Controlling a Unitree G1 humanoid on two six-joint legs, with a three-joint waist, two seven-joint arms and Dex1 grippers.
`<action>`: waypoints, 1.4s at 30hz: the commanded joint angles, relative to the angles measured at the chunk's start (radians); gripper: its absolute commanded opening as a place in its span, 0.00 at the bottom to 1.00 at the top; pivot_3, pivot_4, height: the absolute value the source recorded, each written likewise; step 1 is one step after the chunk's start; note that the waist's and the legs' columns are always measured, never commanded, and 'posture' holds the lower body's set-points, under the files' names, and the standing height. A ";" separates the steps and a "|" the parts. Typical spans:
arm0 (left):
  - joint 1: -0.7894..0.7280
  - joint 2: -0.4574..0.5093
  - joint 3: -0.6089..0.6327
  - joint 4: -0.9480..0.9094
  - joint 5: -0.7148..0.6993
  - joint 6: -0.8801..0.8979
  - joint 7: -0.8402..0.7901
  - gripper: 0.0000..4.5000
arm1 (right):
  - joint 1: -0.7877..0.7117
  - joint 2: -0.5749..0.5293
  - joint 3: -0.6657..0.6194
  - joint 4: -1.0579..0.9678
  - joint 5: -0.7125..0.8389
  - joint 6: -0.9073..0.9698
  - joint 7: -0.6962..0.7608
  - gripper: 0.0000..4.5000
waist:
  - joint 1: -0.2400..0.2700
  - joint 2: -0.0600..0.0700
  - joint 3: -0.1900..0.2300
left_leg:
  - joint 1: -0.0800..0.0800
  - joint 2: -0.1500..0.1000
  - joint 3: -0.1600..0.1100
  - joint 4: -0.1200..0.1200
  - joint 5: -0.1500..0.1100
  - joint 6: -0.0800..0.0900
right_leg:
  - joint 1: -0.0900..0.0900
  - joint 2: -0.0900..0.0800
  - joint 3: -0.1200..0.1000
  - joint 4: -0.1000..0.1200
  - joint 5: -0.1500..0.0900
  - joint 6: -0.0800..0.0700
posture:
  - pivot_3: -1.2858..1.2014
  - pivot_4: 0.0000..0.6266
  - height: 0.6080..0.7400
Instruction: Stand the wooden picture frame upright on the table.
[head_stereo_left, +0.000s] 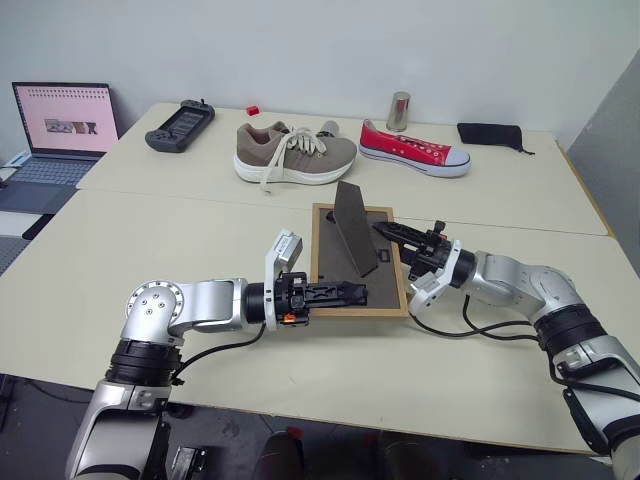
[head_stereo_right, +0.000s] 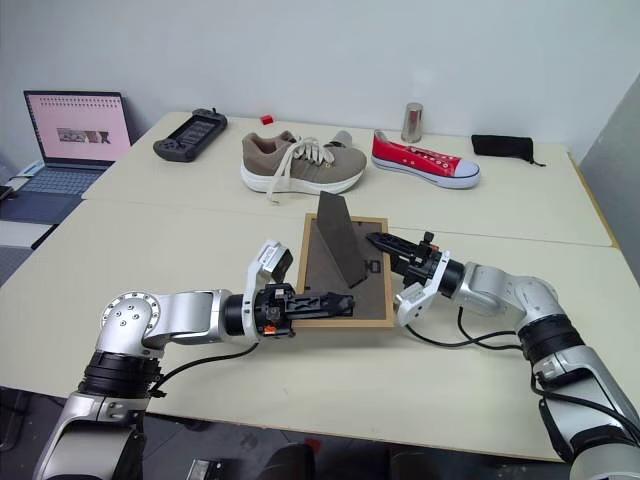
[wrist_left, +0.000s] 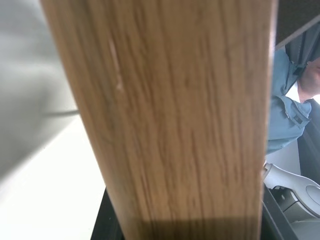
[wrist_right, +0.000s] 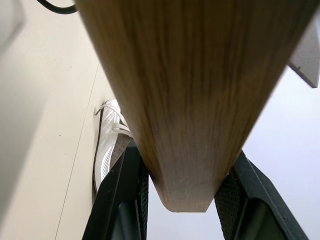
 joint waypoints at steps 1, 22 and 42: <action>-0.007 0.012 -0.004 -0.062 -0.015 -0.027 -0.013 0.23 | -0.012 -0.013 -0.003 -0.036 0.021 -0.005 -0.017 0.30 | 0.000 0.000 0.000 | 0.000 0.000 0.000 0.000 0.000 0.000 | 0.000 0.000 0.000 0.000 0.000 0.000 | 0.52 0.24 1.00; 0.003 0.155 0.094 -0.005 -0.021 -0.081 -0.051 1.00 | 0.012 -0.090 -0.014 -0.024 0.044 -0.053 -0.061 0.29 | 0.000 0.000 0.000 | 0.000 0.000 -0.001 0.000 0.000 0.000 | 0.000 0.000 0.000 0.000 0.000 0.000 | 0.52 0.24 1.00; 0.075 0.267 0.054 -0.317 1.157 -0.664 -0.327 1.00 | -0.133 0.290 -0.231 0.071 1.330 1.076 1.016 0.29 | 0.006 0.000 0.000 | 0.004 0.002 0.001 -0.001 -0.001 0.002 | 0.005 0.001 -0.001 -0.001 0.000 0.000 | 0.52 0.24 1.00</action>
